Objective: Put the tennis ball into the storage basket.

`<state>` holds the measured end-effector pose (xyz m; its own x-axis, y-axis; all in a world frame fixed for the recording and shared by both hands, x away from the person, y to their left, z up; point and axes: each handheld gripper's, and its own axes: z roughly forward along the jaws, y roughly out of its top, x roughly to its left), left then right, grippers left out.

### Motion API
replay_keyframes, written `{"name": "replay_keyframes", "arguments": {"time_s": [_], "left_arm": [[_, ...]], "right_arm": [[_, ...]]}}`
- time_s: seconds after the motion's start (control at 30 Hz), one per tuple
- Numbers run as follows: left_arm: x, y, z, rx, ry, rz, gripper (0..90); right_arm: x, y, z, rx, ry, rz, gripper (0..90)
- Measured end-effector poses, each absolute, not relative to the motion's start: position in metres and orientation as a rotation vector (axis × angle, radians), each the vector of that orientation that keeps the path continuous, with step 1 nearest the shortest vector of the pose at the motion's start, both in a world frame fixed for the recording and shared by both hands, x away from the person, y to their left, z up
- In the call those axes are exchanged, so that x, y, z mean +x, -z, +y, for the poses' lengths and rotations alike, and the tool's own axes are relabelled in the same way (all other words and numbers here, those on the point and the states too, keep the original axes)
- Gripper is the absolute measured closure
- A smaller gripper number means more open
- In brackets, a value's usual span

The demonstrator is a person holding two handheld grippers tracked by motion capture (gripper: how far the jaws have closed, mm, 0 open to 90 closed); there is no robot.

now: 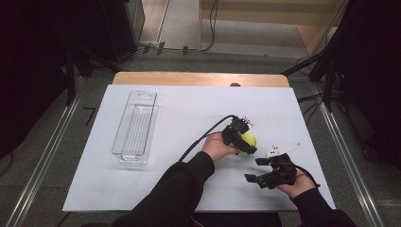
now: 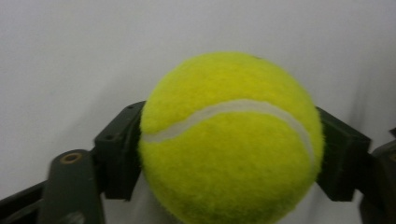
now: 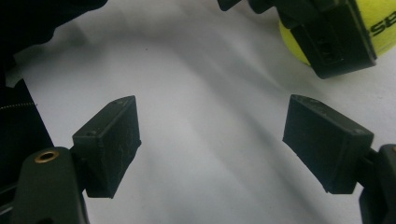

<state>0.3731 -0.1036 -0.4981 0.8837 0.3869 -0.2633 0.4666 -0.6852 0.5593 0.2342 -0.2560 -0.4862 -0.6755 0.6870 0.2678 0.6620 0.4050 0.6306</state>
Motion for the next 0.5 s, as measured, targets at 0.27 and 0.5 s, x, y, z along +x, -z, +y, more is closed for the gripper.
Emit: {"name": "replay_keyframes", "arguments": {"time_s": [0.27,0.5], "left_arm": [[0.3736,0.4982,-0.1032,2.4,0.172,0.611,26.3],[0.3747,0.4969,-0.102,2.401,0.179,0.628,26.4]], "right_arm": [[0.2342,0.4861,-0.2564,1.251,-1.144,2.602,16.8],[0.2342,0.4861,-0.2566,1.249,-1.145,2.602,16.9]]}}
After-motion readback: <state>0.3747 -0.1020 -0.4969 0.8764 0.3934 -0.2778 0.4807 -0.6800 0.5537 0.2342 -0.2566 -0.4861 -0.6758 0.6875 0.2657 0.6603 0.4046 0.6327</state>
